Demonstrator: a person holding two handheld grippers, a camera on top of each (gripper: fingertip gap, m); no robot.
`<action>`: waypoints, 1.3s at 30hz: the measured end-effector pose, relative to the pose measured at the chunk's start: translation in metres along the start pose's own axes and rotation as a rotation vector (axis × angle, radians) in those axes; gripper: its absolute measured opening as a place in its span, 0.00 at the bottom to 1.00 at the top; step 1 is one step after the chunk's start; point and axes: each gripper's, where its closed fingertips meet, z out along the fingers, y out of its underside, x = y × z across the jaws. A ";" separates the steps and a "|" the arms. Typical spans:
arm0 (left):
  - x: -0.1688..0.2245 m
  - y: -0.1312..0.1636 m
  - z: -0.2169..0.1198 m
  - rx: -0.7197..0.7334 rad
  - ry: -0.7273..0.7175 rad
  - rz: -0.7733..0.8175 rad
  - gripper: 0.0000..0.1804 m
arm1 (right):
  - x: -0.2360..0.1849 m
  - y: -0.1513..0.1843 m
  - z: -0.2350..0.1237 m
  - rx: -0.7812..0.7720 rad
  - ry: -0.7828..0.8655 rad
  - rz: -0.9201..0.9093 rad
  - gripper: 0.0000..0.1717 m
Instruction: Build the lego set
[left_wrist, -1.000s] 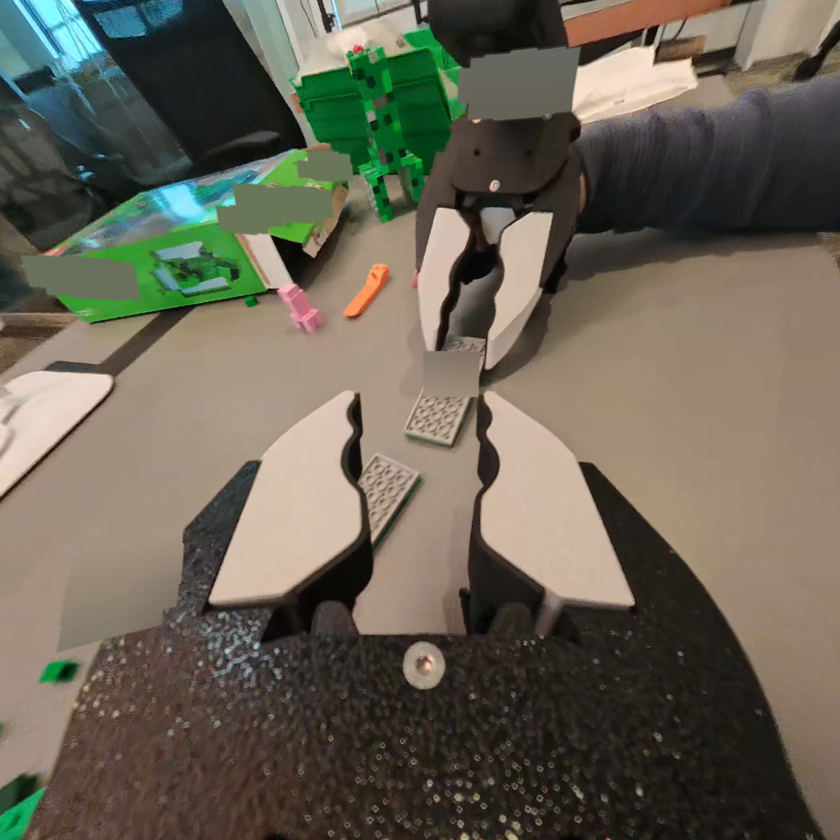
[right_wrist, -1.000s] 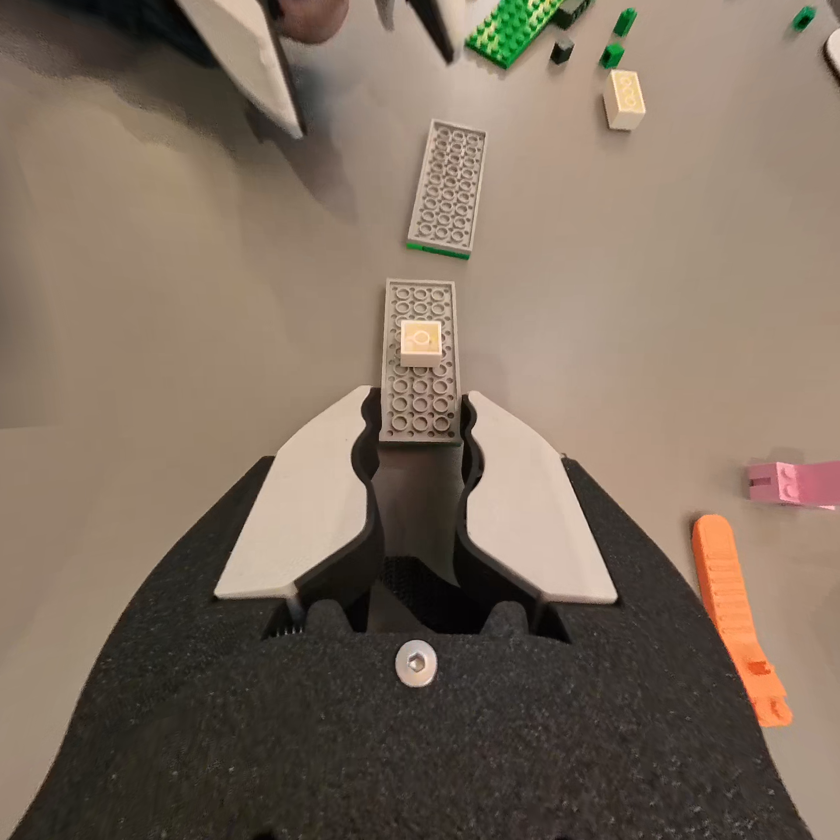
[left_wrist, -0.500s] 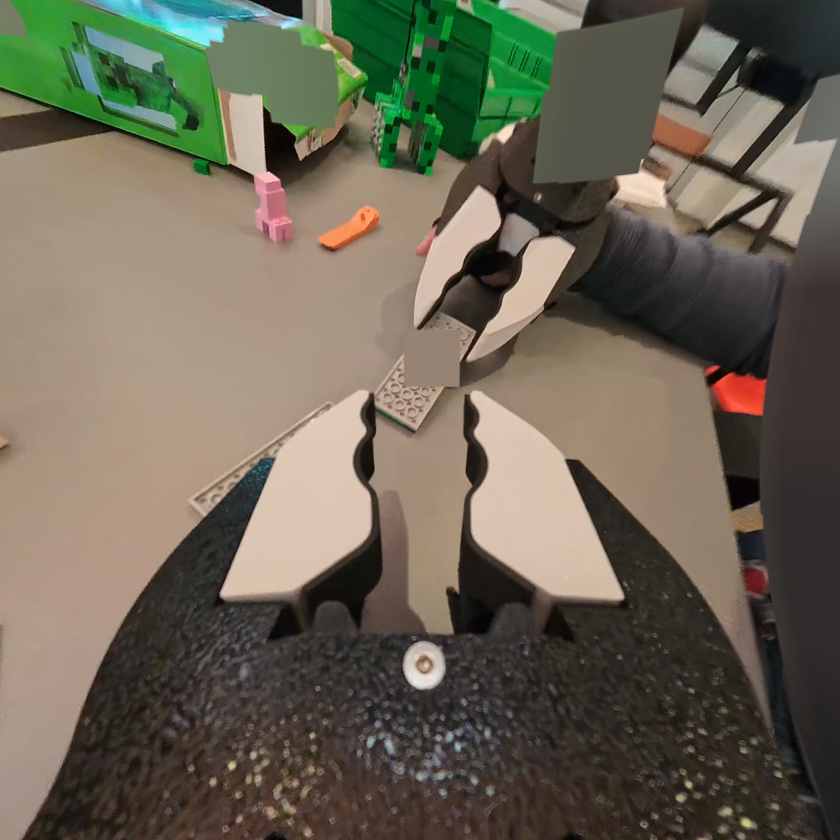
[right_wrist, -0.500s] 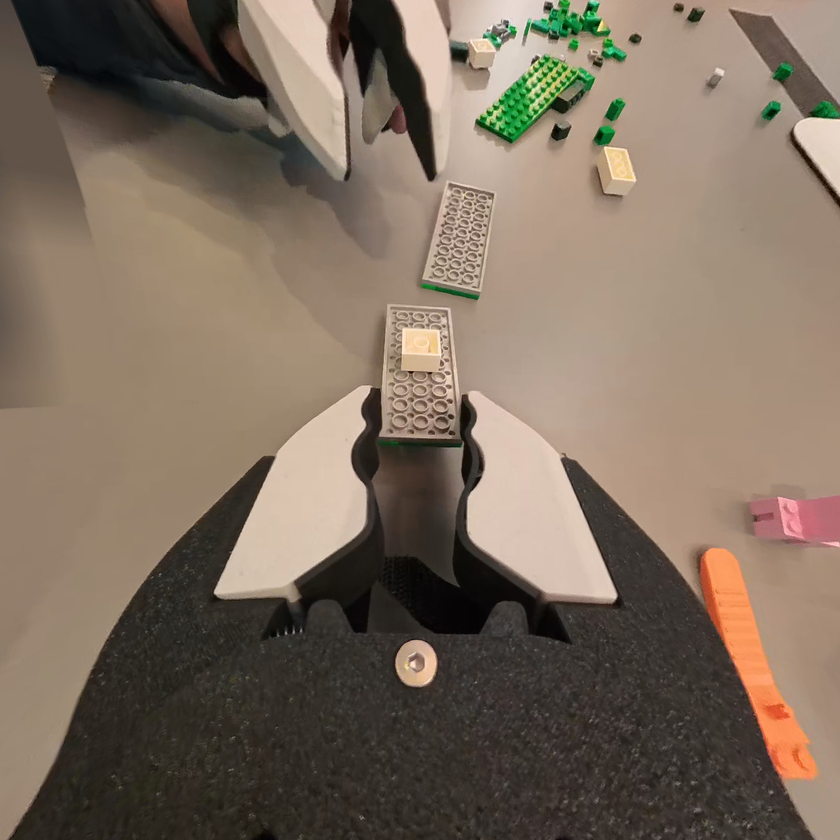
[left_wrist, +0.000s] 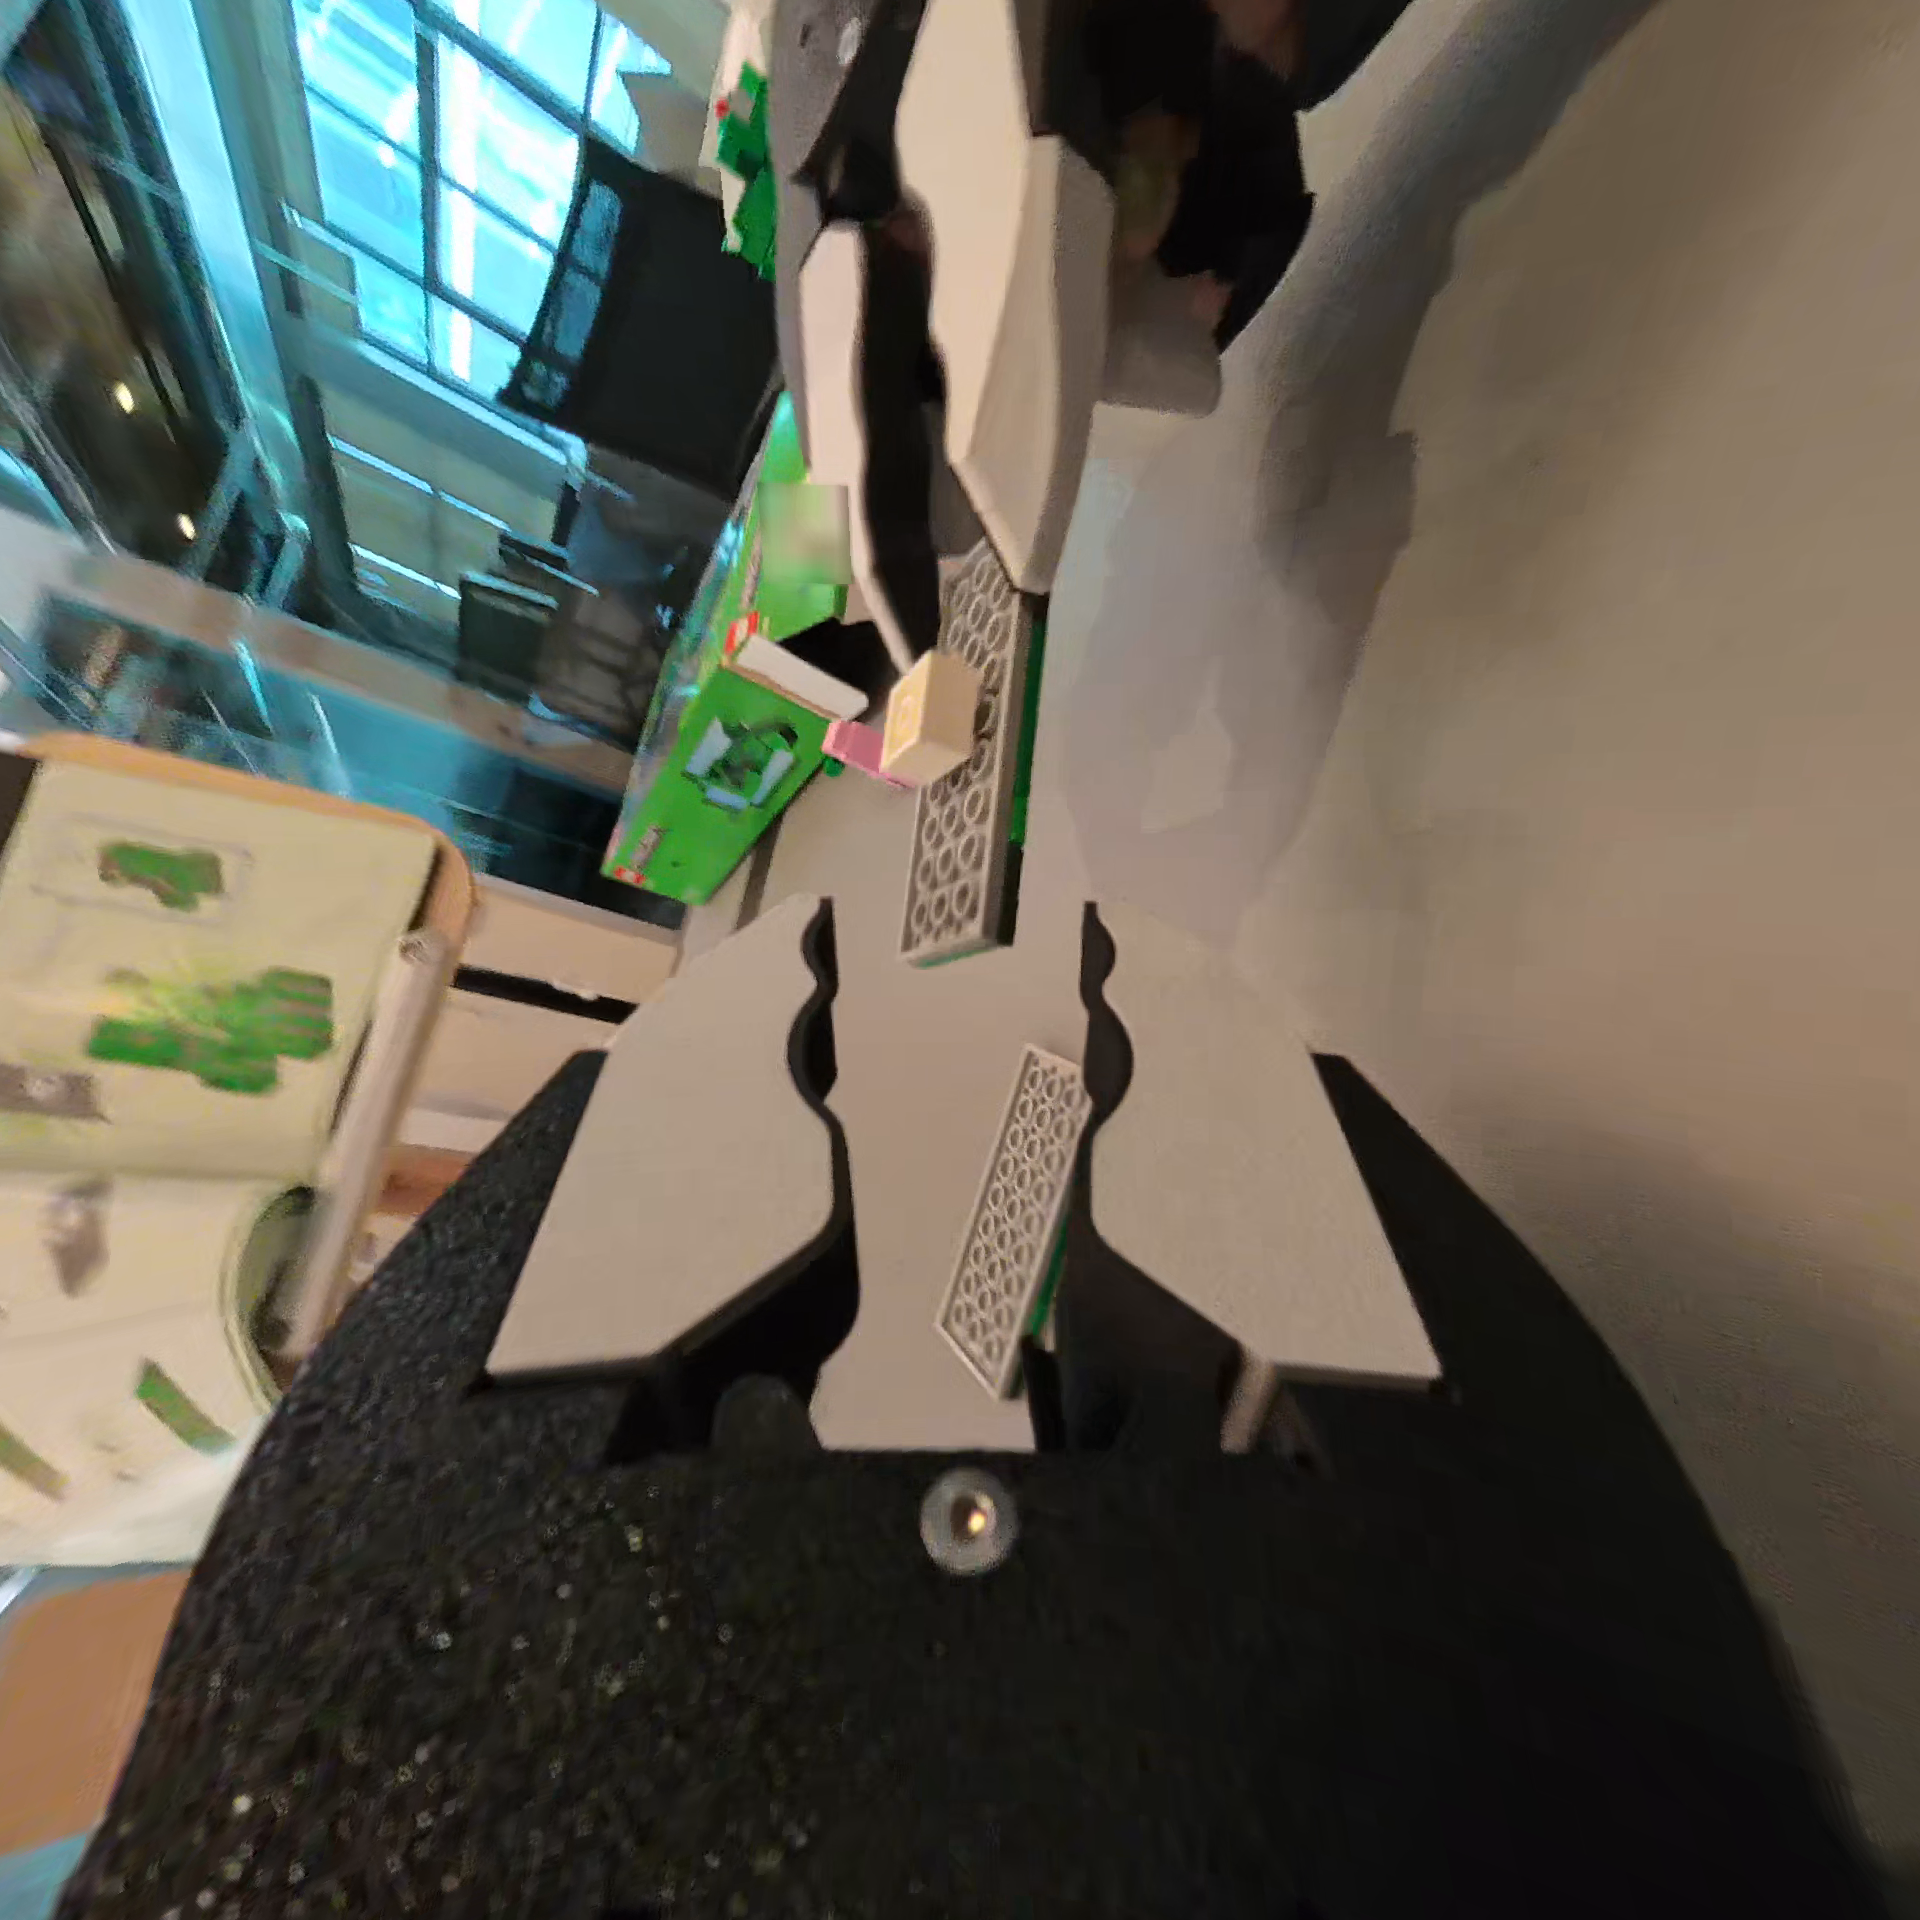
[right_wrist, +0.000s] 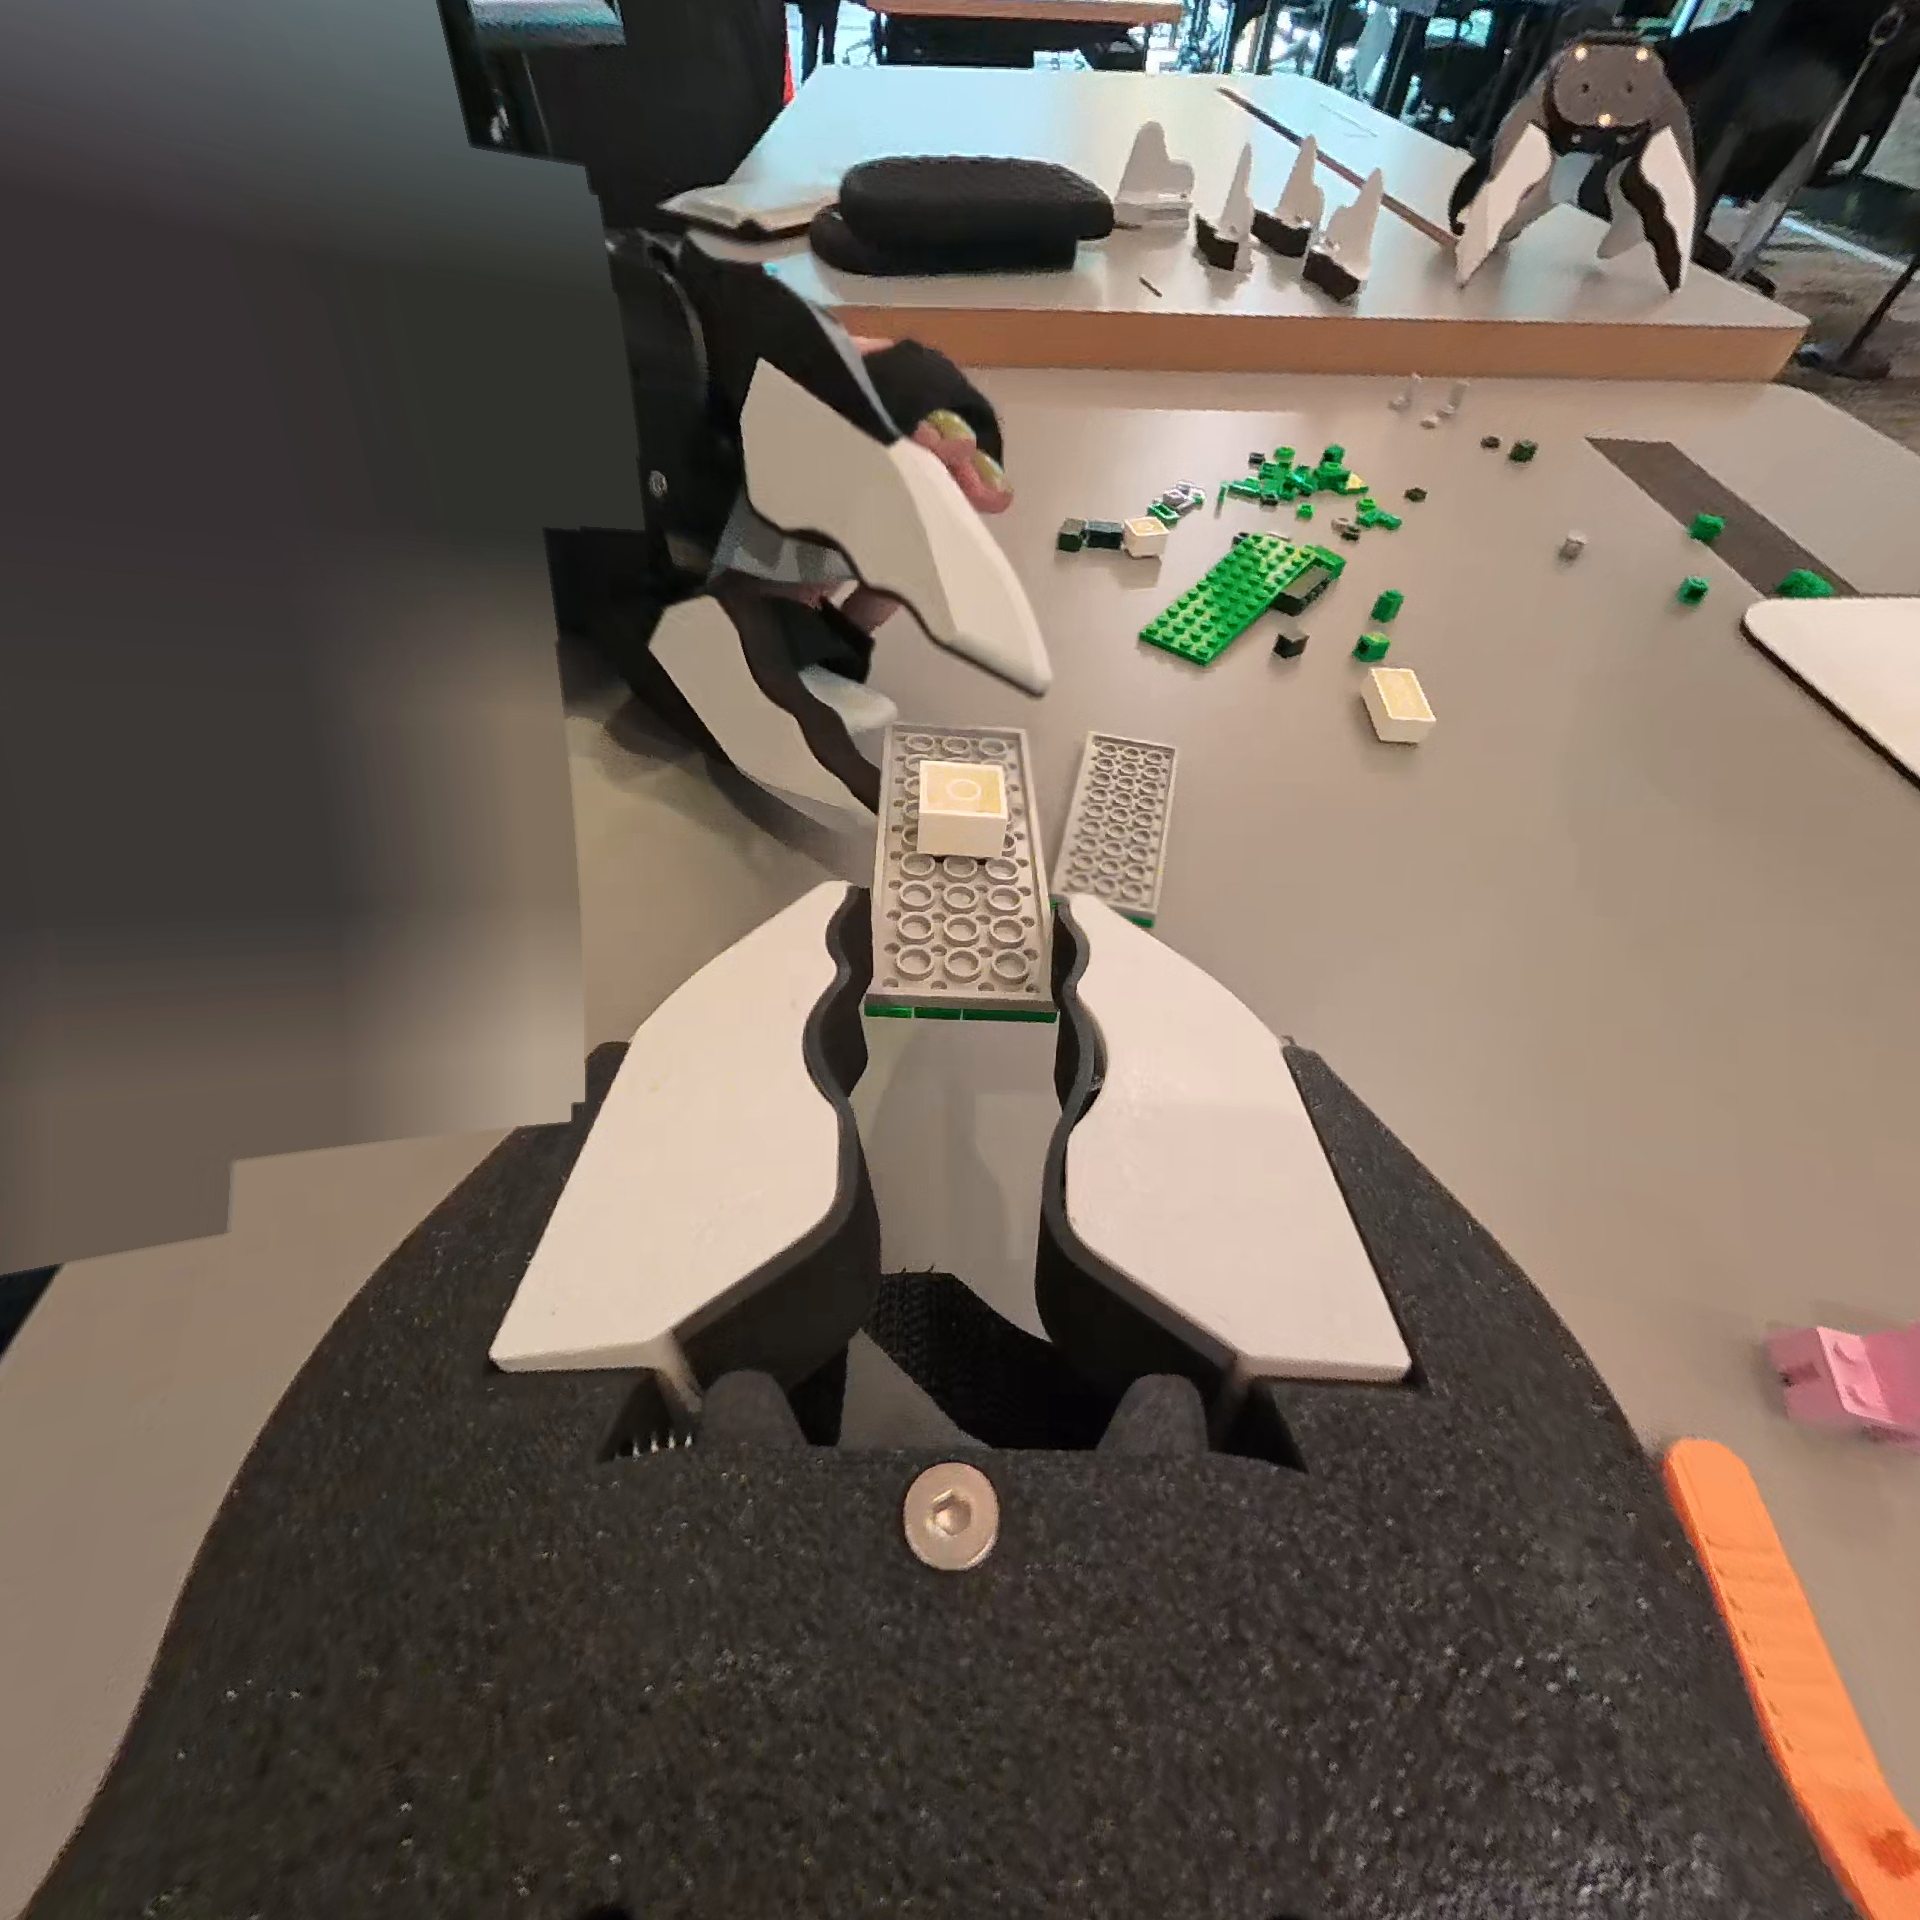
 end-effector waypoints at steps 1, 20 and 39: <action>0.001 -0.003 0.001 0.008 -0.002 0.030 0.22 | -0.002 -0.001 0.001 -0.001 -0.005 -0.006 0.19; -0.057 -0.014 -0.027 0.044 -0.071 0.216 0.03 | 0.012 -0.072 -0.028 0.064 0.156 -0.183 0.16; -0.007 0.066 -0.042 -0.007 -0.008 0.231 0.03 | 0.086 0.083 -0.007 -0.538 0.130 -0.036 0.17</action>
